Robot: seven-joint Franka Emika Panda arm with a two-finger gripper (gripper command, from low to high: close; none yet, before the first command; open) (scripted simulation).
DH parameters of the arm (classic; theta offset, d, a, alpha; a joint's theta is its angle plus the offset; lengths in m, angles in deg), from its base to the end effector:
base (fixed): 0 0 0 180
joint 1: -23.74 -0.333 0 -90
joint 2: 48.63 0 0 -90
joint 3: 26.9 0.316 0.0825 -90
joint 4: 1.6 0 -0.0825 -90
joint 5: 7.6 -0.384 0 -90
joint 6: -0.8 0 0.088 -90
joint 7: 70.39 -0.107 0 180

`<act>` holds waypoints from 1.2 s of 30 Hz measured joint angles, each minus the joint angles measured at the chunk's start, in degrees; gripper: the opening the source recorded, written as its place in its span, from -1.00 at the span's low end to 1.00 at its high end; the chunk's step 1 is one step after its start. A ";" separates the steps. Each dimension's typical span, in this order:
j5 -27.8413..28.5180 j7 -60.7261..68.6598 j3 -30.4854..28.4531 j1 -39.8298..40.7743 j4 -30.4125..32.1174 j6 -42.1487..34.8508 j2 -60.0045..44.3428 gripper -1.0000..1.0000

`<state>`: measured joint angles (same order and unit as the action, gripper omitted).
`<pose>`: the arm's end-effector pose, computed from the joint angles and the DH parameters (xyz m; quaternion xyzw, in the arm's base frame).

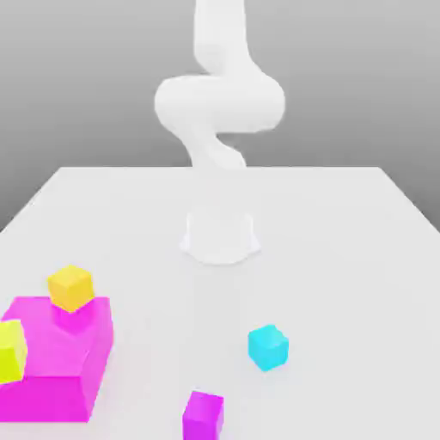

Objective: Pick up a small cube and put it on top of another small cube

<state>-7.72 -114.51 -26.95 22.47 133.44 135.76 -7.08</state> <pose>0.3772 0.0080 0.6613 -0.8703 0.3424 -0.3262 0.1376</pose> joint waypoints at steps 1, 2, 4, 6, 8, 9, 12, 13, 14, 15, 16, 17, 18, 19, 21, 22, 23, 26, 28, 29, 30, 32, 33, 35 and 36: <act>-0.03 0.81 -0.05 -0.64 1.54 1.53 -2.11 0.00; -0.09 1.64 -0.07 -1.24 3.05 3.04 -4.20 0.00; -0.23 3.28 -0.05 -2.37 6.01 6.01 -8.31 0.00; -0.37 4.89 -0.01 -3.47 8.92 8.93 -12.37 0.00; -0.39 6.44 -0.08 -4.70 11.84 11.85 -16.45 0.00; -0.45 7.25 -0.03 -5.24 13.32 13.34 -18.51 0.00; -0.65 9.77 0.28 -6.77 17.84 17.93 -24.92 0.00; -0.71 10.63 0.44 -7.25 19.40 19.54 -27.17 0.00; -0.74 11.49 0.62 -7.73 21.00 21.20 -29.50 0.00; -0.73 12.36 0.83 -8.20 22.65 22.92 -31.93 0.00; -0.67 13.17 1.09 -8.58 24.25 24.59 -34.27 0.00; -0.55 13.89 1.34 -8.91 25.79 26.17 -36.48 0.00; -0.32 14.52 1.66 -9.44 27.30 27.71 -38.63 0.00; -0.01 14.90 1.78 -9.44 28.37 29.27 -40.74 0.00; 0.66 14.89 1.73 -9.67 28.68 32.55 -44.92 0.00; 0.96 14.76 1.53 -9.83 28.47 34.22 -47.00 0.00; 1.21 14.64 1.39 -9.91 28.17 35.87 -49.07 0.00; 1.63 14.33 0.53 -10.69 27.09 40.95 -55.31 0.00; 1.68 14.27 0.36 -10.86 26.79 42.30 -56.97 -1.00; 1.69 14.26 0.36 -10.86 26.79 42.30 -56.97 -1.00; 1.73 14.23 0.36 -10.85 26.79 42.29 -56.97 -1.00; 1.82 14.13 0.37 -10.85 26.78 42.26 -56.96 -1.00; 1.91 14.06 0.29 -10.91 26.63 42.95 -57.79 -1.00; 1.92 14.08 0.44 -10.75 27.00 41.36 -55.83 -1.00; 1.80 14.18 0.65 -10.56 27.32 39.97 -54.12 -1.00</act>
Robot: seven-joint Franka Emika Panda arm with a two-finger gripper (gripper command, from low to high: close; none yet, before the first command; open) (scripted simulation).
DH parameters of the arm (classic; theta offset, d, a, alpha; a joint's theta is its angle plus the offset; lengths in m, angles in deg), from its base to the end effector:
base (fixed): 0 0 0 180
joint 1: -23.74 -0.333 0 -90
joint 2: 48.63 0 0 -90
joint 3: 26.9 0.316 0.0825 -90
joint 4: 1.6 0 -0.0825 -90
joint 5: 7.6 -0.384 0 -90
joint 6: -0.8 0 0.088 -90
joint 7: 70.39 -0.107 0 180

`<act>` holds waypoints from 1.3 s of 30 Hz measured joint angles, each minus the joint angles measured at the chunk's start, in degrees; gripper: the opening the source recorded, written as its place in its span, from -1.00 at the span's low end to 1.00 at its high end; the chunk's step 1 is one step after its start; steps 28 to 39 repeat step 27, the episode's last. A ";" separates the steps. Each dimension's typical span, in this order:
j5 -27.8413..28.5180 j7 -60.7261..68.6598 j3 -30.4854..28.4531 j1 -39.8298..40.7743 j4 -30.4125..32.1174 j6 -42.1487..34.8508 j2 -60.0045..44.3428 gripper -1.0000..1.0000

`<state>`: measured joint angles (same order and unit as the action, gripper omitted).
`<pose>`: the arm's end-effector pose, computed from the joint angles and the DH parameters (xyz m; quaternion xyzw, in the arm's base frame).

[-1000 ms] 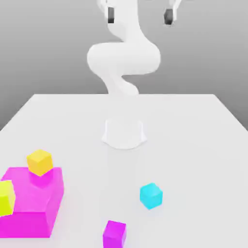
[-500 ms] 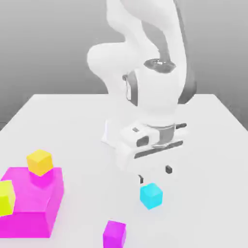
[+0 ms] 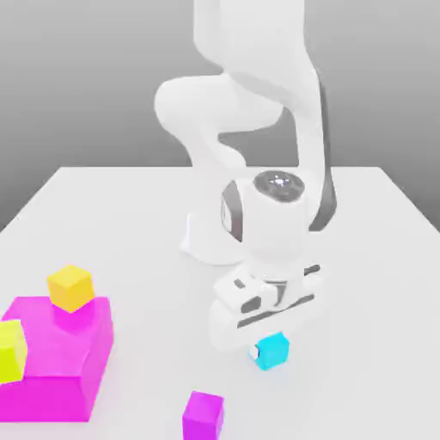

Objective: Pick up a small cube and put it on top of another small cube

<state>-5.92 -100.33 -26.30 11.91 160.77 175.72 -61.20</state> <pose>0.3444 0.0786 0.1412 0.9904 -0.1379 -0.0001 0.0002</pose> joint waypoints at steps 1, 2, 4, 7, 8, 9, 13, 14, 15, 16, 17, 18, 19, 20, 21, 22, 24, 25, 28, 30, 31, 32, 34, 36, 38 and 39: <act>-0.19 0.15 0.22 0.18 0.36 -1.54 1.89 -1.00; -0.45 0.35 0.39 0.28 0.73 -3.15 3.88 -1.00; -1.00 0.73 0.57 0.31 1.49 -6.47 7.96 -1.00; -0.70 -0.49 -1.54 2.96 1.26 -12.24 13.61 -1.00; -0.15 -1.61 -2.90 5.94 0.65 -14.44 15.27 -1.00; 0.41 -2.79 -4.10 8.08 -0.03 -16.68 16.90 -1.00; 2.95 -7.87 -9.85 16.30 -3.01 -25.72 23.23 -1.00; 3.58 -9.15 -11.26 18.69 -3.76 -27.97 24.78 -1.00; 4.19 -10.41 -12.66 21.12 -4.52 -30.21 26.30 -1.00; 4.80 -11.66 -14.08 23.57 -5.27 -32.46 27.81 -1.00; 5.37 -12.88 -15.47 26.02 -6.01 -34.63 29.26 -1.00; 5.96 -14.13 -16.86 28.66 -6.80 -37.00 30.83 -1.00; 6.11 -14.75 -17.87 30.22 -7.11 -37.63 31.12 -1.00; 5.99 -14.90 -18.52 30.87 -6.98 -36.72 30.31 -1.00; 5.69 -14.79 -19.00 31.08 -6.64 -35.05 28.95 -1.00; 5.32 -14.53 -19.33 31.13 -6.20 -33.00 27.31 -1.00; 4.55 -13.92 -19.84 31.01 -5.20 -28.53 23.78 1.00; 4.55 -13.92 -19.84 31.01 -5.20 -28.53 23.78 1.00; 4.55 -13.92 -19.84 31.01 -5.20 -28.53 23.78 1.00; 4.55 -13.92 -19.84 31.01 -5.20 -28.53 23.78 1.00; 4.55 -13.92 -19.84 31.01 -5.20 -28.53 23.78 1.00; 4.55 -13.92 -19.84 31.01 -5.20 -28.53 23.78 1.00; 4.55 -13.92 -19.84 31.01 -5.20 -28.53 23.78 1.00; 4.55 -13.92 -19.84 31.01 -5.20 -28.53 23.78 1.00; 4.55 -13.92 -19.84 31.01 -5.20 -28.53 23.78 1.00; 4.55 -13.92 -19.84 31.01 -5.20 -28.53 23.78 1.00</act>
